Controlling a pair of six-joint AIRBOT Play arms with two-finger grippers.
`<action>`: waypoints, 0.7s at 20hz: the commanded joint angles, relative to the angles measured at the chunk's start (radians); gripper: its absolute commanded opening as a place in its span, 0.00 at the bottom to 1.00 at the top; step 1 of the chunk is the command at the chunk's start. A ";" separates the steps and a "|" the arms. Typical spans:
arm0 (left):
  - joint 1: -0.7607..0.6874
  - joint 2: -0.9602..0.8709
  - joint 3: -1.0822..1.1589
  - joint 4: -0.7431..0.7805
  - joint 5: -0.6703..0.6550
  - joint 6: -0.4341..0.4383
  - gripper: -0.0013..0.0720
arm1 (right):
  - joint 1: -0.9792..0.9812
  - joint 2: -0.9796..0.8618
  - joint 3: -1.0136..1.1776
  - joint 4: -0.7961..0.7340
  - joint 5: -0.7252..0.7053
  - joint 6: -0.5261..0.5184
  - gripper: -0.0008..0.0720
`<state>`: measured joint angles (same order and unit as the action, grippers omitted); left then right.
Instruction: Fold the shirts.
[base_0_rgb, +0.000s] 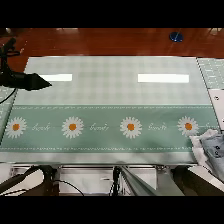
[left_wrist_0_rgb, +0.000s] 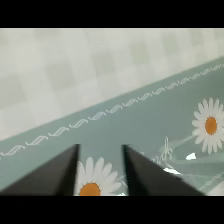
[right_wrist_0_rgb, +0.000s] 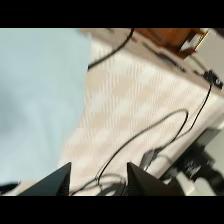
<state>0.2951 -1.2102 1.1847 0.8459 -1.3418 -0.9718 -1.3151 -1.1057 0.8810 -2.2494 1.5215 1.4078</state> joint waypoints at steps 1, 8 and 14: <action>0.002 0.000 0.000 0.000 0.160 0.000 0.68 | 0.066 -0.066 0.114 0.124 -0.238 0.031 0.61; -0.173 -0.002 0.037 0.146 0.410 -0.014 0.75 | 0.750 -0.199 0.550 1.099 -0.589 -0.171 0.61; -0.385 -0.045 0.047 0.562 0.158 -0.395 0.69 | 1.275 -0.342 0.569 0.740 -0.211 -0.034 0.62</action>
<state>-0.0082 -1.2304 1.2270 1.2194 -1.0576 -1.2167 -0.2577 -1.3857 1.4269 -1.3922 1.1622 1.3087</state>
